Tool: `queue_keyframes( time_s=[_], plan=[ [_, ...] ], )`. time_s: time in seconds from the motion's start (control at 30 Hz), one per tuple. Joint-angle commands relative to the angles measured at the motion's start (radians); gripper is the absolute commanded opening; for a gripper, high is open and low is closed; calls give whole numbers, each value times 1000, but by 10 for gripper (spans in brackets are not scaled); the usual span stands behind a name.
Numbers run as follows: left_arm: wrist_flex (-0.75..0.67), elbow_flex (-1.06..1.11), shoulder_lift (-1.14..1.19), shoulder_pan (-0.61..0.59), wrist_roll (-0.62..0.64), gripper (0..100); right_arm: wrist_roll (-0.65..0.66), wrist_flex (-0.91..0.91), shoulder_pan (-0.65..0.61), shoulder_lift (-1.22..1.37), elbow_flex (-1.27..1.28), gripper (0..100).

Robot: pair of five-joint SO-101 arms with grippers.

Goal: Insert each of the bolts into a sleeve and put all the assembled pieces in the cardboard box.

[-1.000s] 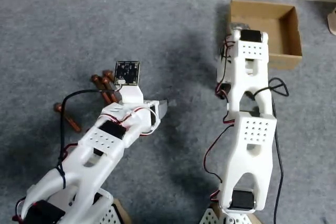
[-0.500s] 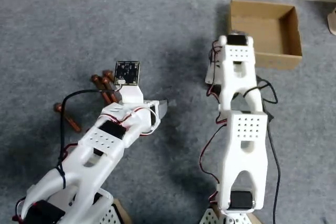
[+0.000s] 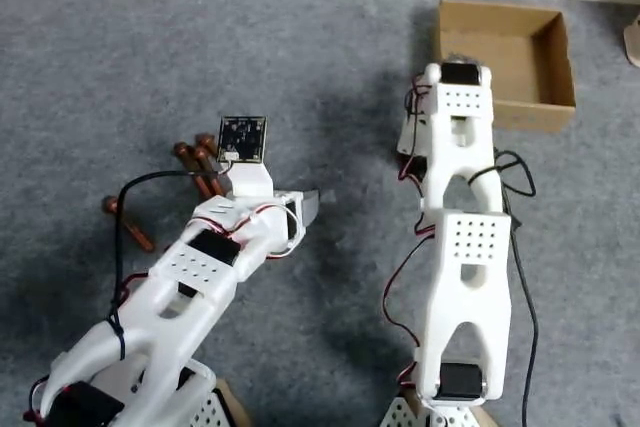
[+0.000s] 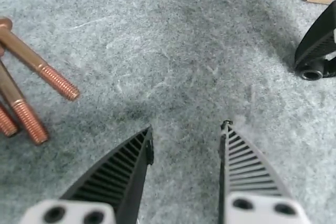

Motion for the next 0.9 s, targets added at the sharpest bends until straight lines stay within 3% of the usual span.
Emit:
queue_keyframes(
  time_s=[0.0,0.13,0.23,0.43,0.53,0.67,0.87],
  plan=[
    [-20,-56,-1,-15,-5,203,-2,30,18,-30,-45,4],
    [-21,-61,-2,-42,-5,203,161,33,7,-39,-44,4],
    [-8,-119,-2,-110,5,202,209,35,-10,-102,15,4],
    [308,-346,-2,-239,75,105,259,30,-47,-406,352,4],
    [342,-392,-2,-311,75,111,264,-5,-61,-573,510,4],
    [381,-383,-1,-364,75,135,264,-116,-65,-780,779,4],
    [448,-346,-2,-395,75,175,233,-440,-128,-1098,1279,4]
  ],
)
